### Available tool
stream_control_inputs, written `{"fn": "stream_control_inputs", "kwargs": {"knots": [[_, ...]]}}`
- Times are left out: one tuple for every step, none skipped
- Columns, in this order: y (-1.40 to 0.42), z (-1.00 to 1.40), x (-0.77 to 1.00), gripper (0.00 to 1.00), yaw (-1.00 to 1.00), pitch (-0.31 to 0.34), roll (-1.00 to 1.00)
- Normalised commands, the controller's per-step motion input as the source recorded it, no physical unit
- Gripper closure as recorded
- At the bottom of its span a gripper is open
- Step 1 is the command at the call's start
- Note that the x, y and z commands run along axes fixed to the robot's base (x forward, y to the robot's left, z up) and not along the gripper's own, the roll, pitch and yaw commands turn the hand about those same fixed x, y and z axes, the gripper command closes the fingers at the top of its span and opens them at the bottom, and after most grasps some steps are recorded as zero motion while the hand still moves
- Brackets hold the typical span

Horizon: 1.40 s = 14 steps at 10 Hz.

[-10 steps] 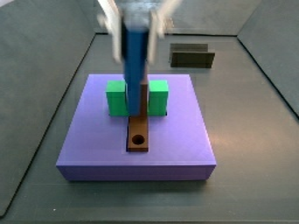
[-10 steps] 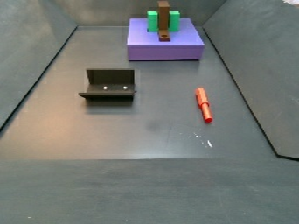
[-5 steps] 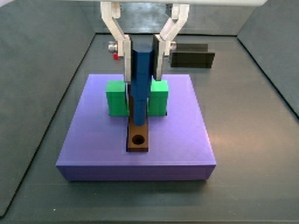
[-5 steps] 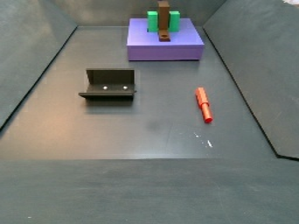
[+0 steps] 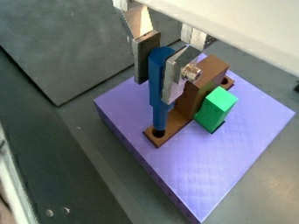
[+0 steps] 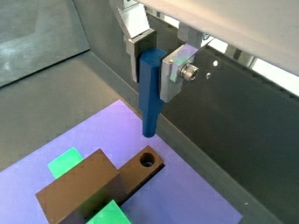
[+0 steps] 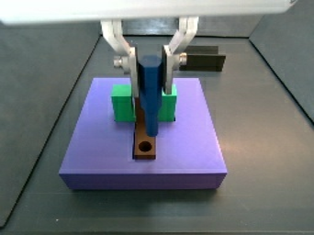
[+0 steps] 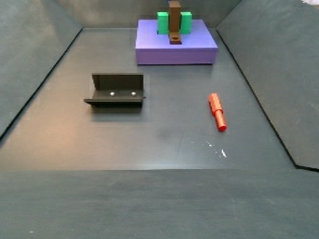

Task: Pick up the blue object. Move up. Place the blue object on the fixture. Regrasp the blue object. Move to above the board. Insert the blue object.
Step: Insert the blue object.

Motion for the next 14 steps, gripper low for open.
{"fn": "stream_control_inputs", "kwargs": {"knots": [[-0.04, -0.08, 0.14, 1.00, -0.08, 0.003, 0.29], [0.01, -0.35, 0.01, 1.00, 0.00, 0.014, 0.09], [0.01, -0.39, 0.03, 1.00, 0.00, 0.123, 0.03], [0.00, -0.35, 0.06, 1.00, 0.00, 0.156, -0.04], [0.00, -0.29, -0.06, 1.00, -0.05, 0.051, -0.16], [0.05, -0.16, -0.09, 1.00, -0.08, 0.031, -0.16], [0.14, -0.02, 0.00, 1.00, -0.13, 0.083, -0.09], [0.19, -0.01, 0.00, 1.00, -0.11, 0.113, -0.07], [0.18, 0.00, 0.00, 1.00, -0.11, 0.100, -0.16], [0.11, 0.00, 0.00, 1.00, -0.05, 0.041, -0.34], [0.12, -0.01, 0.00, 1.00, -0.03, 0.021, -0.44], [0.11, -0.02, 0.00, 1.00, -0.02, 0.011, -0.41], [0.00, -0.03, 0.00, 1.00, -0.04, 0.000, -0.24], [0.00, -0.09, 0.00, 1.00, -0.03, 0.000, -0.04]]}}
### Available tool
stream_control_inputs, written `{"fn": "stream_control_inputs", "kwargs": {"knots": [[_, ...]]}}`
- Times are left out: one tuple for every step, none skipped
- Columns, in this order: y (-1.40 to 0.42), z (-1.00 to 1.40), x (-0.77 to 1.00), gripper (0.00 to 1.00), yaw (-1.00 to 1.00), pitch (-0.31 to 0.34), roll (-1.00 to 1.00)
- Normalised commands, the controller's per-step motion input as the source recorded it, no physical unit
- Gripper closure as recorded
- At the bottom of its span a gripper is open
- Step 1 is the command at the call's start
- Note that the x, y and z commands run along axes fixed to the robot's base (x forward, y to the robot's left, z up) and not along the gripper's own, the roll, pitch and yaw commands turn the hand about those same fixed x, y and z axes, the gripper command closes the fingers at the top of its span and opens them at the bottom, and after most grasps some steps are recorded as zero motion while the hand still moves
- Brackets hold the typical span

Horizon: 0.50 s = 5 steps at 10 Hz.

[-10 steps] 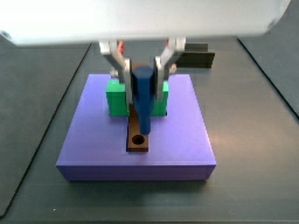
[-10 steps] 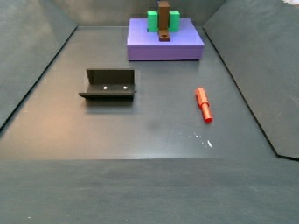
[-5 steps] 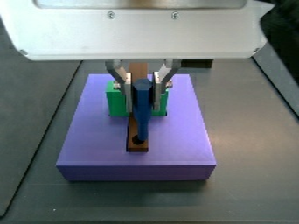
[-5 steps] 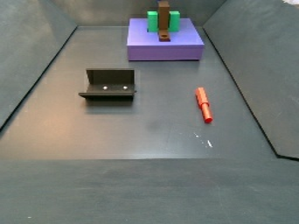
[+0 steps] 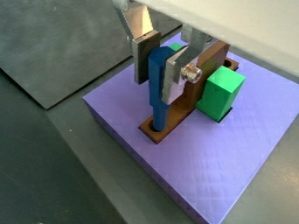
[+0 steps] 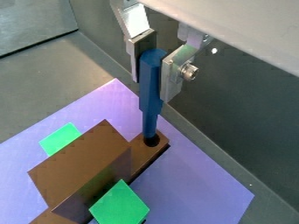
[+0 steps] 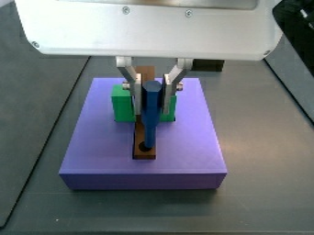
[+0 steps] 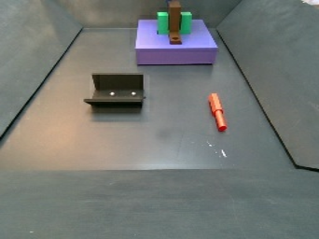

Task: Pick up the blue object. Move up. Place the blue object on the fixture. Regrasp the blue object. Move to above the board. Insert the blue object.
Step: Insert the blue object.

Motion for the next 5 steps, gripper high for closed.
{"fn": "stream_control_inputs", "kwargs": {"knots": [[0.00, -0.11, 0.00, 1.00, 0.00, 0.000, 0.04], [-0.01, 0.00, 0.00, 1.00, 0.00, 0.000, 0.10], [0.00, -0.05, 0.00, 1.00, 0.00, -0.003, 0.07], [0.00, -0.03, 0.00, 1.00, 0.00, -0.017, 0.06], [0.00, -0.03, -0.01, 1.00, 0.00, -0.013, 0.03]]}}
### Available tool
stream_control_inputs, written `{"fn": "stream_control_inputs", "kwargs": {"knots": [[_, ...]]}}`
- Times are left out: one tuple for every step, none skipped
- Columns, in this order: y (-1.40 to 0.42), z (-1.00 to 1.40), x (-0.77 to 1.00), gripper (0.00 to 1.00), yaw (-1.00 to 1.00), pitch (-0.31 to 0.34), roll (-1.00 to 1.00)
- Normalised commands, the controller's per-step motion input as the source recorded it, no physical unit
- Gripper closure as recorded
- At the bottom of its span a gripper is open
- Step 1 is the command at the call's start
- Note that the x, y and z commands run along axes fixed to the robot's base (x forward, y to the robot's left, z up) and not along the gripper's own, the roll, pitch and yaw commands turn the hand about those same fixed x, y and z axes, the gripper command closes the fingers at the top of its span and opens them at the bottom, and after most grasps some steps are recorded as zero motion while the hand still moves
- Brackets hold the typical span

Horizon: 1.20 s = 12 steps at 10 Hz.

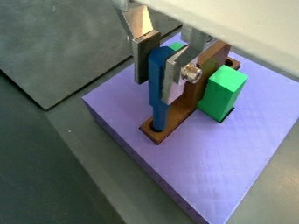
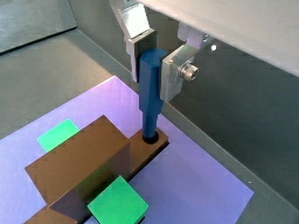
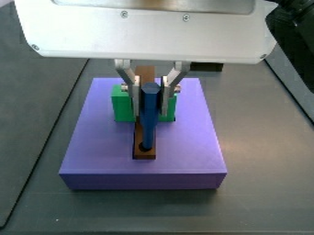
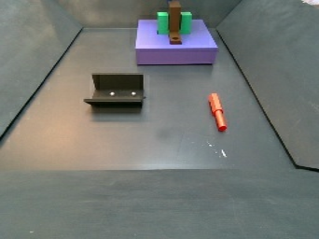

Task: Pick up the blue object. Move up. Place the blue object on the fixture. Regrasp the blue object. Move to above the board. Insert the blue object.
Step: Insert the blue object.

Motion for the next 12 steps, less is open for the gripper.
{"fn": "stream_control_inputs", "kwargs": {"knots": [[0.00, -0.03, -0.07, 1.00, -0.01, -0.023, 0.00], [0.00, -0.06, -0.07, 1.00, -0.01, -0.029, 0.00], [0.00, -0.10, -0.06, 1.00, -0.01, -0.049, 0.00], [0.00, -0.13, -0.07, 1.00, -0.01, -0.066, 0.00], [0.00, -0.17, -0.06, 1.00, -0.01, -0.074, 0.00], [0.00, -0.17, -0.03, 1.00, -0.01, -0.077, 0.00], [-0.05, -0.21, 0.00, 1.00, 0.00, -0.077, 0.00], [-0.11, -0.24, 0.02, 1.00, 0.00, -0.070, 0.01], [-0.12, -0.24, 0.04, 1.00, 0.00, -0.067, 0.03], [-0.12, -0.25, 0.08, 1.00, 0.00, -0.051, 0.04], [-0.08, -0.23, 0.04, 1.00, 0.00, -0.054, 0.07], [-0.06, -0.26, 0.03, 1.00, 0.00, -0.067, 0.07]]}}
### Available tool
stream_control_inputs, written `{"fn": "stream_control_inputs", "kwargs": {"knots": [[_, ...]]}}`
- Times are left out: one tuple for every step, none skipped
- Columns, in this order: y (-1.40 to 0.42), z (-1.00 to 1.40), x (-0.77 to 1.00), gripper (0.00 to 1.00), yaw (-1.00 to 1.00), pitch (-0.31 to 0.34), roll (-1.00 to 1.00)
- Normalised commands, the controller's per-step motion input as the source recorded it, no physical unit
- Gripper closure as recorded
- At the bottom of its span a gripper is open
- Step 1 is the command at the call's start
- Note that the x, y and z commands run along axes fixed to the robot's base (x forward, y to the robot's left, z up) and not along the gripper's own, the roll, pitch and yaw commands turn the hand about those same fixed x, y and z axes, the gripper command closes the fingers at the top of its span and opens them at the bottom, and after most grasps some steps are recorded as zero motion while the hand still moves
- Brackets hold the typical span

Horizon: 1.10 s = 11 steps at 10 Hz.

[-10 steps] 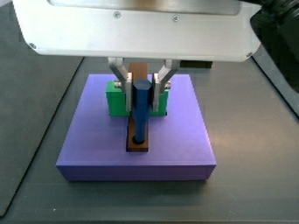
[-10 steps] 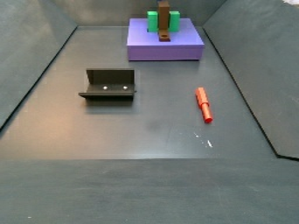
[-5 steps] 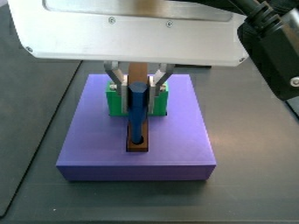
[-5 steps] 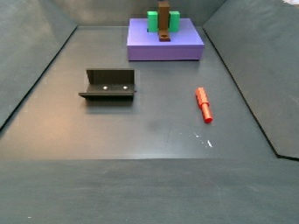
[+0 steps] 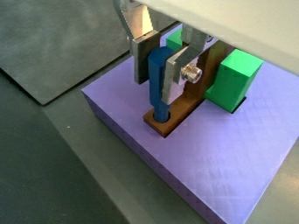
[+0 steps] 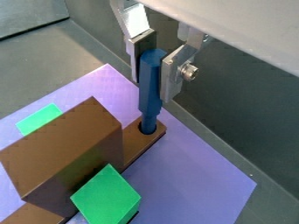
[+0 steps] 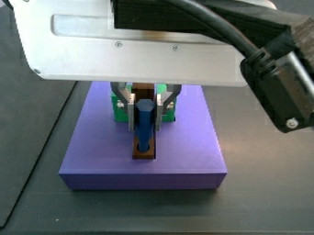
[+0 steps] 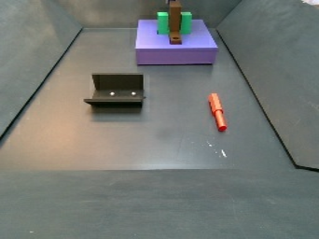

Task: Pick up the blue object. Move up. Place the blue object on the fixture. Regrasp the blue object. Move to above the board. Insert the blue object.
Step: Insert the blue object.

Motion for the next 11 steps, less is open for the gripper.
{"fn": "stream_control_inputs", "kwargs": {"knots": [[-0.02, -0.27, 0.06, 1.00, 0.00, -0.061, 0.04], [0.00, -0.23, 0.11, 1.00, 0.00, -0.023, 0.05], [0.00, -0.15, 0.09, 1.00, -0.06, 0.000, 0.08], [0.00, -0.28, 0.06, 1.00, -0.05, -0.039, 0.05], [-0.05, -0.41, 0.07, 1.00, -0.04, -0.093, 0.03], [-0.03, -0.47, 0.08, 1.00, -0.04, -0.106, 0.02], [0.00, -0.62, 0.09, 1.00, -0.05, -0.119, 0.00], [0.00, -0.48, 0.27, 1.00, -0.09, 0.000, 0.00], [0.03, 0.00, 0.24, 1.00, -0.17, 0.029, 0.13], [0.01, 0.12, 0.15, 1.00, -0.17, 0.010, 0.23], [0.00, 0.05, 0.00, 1.00, -0.13, 0.000, 0.27]]}}
